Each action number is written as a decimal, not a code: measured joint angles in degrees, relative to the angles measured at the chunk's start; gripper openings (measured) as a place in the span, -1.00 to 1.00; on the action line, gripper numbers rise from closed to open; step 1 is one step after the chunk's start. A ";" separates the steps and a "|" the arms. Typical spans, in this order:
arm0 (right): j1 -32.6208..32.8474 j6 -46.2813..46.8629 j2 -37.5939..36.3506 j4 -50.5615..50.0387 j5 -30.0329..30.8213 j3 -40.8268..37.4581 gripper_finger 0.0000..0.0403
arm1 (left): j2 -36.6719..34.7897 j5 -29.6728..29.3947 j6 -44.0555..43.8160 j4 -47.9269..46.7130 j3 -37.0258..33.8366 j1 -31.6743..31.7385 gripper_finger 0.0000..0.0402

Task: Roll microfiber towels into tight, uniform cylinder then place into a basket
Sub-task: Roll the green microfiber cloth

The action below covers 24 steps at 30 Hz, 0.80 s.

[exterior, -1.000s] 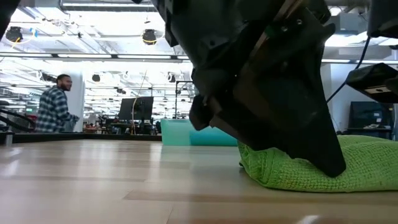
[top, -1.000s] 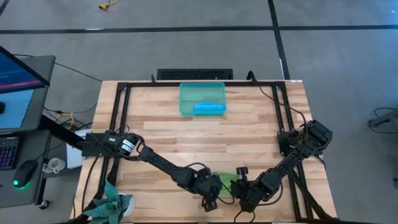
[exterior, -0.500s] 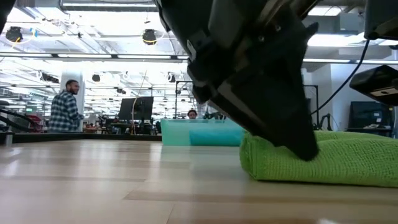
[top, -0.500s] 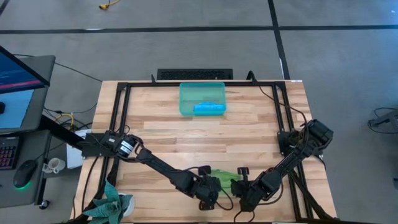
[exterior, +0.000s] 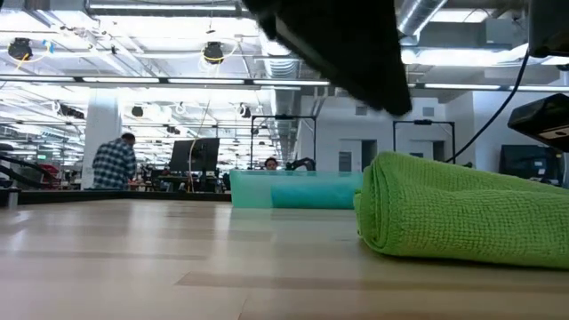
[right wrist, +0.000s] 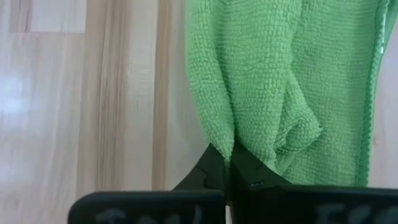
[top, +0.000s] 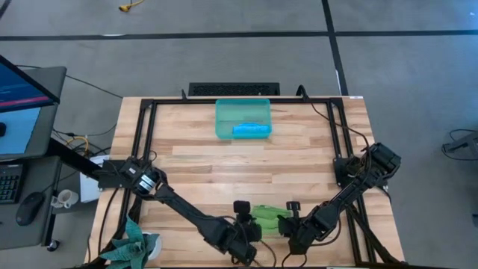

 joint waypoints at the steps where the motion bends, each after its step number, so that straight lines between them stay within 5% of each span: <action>1: 0.00 0.02 0.00 0.02 -0.03 0.00 -0.95 | 0.02 -1.04 1.39 0.21 0.38 -0.52 -0.41; 9: 0.00 0.15 -0.02 0.64 -0.01 -0.04 -0.93 | 0.31 -1.32 6.59 3.92 0.68 -1.97 -0.41; 15: 0.00 0.82 -0.02 1.25 -0.57 -0.04 -0.92 | 0.50 7.93 7.05 4.18 -0.16 -0.42 -0.39; 24: 0.00 1.55 -0.02 1.40 -0.59 0.00 -0.94 | 3.64 14.45 10.28 8.83 -0.16 1.38 -0.06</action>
